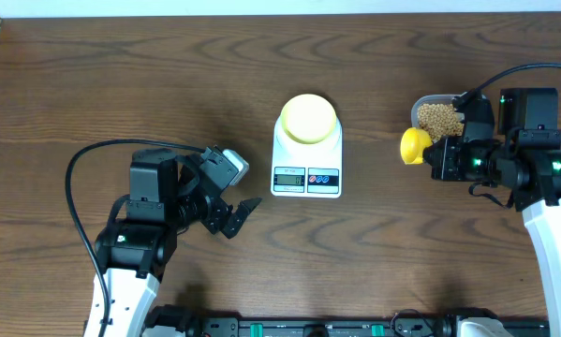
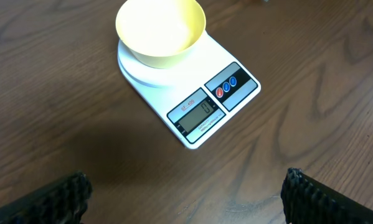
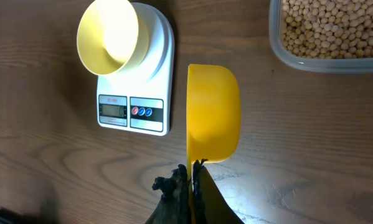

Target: Scoop item into bowl and weigh 50g on scale

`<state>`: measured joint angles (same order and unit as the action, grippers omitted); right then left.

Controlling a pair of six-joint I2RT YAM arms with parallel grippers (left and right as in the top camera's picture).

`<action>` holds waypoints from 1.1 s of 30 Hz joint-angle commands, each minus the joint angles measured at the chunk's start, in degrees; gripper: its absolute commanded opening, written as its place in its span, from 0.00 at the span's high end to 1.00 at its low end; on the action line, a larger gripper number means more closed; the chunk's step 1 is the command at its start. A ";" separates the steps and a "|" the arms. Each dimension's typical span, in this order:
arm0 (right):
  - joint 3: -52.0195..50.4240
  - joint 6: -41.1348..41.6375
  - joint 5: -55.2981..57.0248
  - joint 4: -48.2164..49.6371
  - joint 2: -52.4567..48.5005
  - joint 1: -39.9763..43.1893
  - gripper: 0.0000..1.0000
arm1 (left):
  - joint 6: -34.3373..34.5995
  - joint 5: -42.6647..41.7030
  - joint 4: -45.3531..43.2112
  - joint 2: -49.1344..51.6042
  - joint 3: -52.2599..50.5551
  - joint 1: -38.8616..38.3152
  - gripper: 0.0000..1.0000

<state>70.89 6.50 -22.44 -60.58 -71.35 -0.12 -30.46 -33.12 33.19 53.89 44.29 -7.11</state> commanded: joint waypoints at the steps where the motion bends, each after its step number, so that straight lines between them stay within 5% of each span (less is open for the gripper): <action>1: 0.61 0.09 -0.15 0.09 0.15 0.46 0.99 | -0.37 -0.94 0.17 -0.35 0.59 0.35 0.01; 33: 0.61 -1.44 -0.20 1.20 0.15 0.46 0.99 | -0.39 -0.74 -0.50 1.20 0.59 0.35 0.01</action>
<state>70.89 6.24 -22.46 -59.53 -71.35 -0.12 -30.48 -33.12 32.77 54.92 44.29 -7.11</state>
